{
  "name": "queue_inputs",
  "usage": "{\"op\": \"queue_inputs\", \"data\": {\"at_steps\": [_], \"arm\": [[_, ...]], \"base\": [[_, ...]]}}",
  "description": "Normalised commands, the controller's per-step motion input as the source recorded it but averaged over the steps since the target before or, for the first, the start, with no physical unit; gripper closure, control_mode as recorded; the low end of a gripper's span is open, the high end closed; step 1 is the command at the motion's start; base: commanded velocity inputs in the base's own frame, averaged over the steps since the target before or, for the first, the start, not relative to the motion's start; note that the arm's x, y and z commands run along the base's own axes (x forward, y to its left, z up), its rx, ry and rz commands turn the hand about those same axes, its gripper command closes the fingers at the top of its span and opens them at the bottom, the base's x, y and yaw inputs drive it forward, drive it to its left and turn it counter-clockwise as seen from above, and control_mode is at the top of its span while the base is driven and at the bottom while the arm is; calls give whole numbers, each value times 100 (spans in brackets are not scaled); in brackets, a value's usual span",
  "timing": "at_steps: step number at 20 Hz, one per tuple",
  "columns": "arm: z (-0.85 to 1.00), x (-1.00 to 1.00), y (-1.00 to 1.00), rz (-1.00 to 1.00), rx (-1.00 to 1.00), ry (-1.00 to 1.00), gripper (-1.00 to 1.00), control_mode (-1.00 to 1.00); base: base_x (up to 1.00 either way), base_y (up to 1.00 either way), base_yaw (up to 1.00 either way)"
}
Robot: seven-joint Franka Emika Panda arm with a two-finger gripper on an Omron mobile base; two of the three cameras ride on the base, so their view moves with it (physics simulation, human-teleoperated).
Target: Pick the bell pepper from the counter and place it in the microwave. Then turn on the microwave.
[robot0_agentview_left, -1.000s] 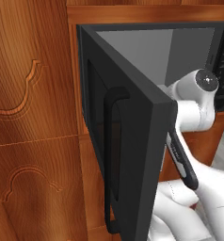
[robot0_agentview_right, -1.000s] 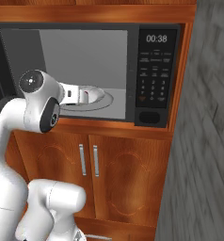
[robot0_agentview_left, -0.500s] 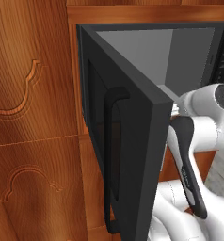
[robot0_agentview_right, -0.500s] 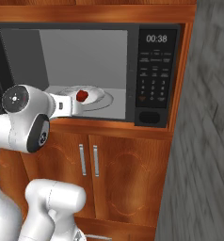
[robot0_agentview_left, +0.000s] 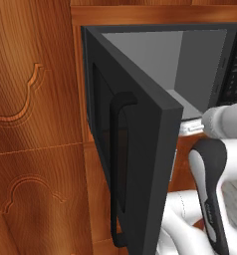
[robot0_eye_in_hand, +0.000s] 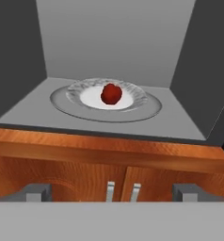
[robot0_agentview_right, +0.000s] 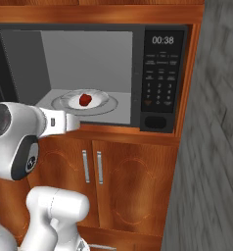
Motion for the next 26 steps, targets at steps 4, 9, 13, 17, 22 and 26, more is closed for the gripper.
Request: {"op": "queue_inputs", "data": {"at_steps": [4, 9, 13, 17, 22, 26], "arm": [[2, -52, -7, 0, 0, -4, -100, -100], [0, -53, -10, 0, 0, -4, -100, -100], [0, -48, -8, 0, 0, -8, -100, -100], [0, -50, -6, 0, 0, -10, -100, -100], [0, -48, -1, 1, 0, -14, -100, -100], [0, -44, 0, 0, 0, -11, -100, -100]], "base": [[0, 0, 0], [0, 0, 0], [0, 0, 0], [0, 0, 0], [0, 0, 0], [0, 0, 0]]}}
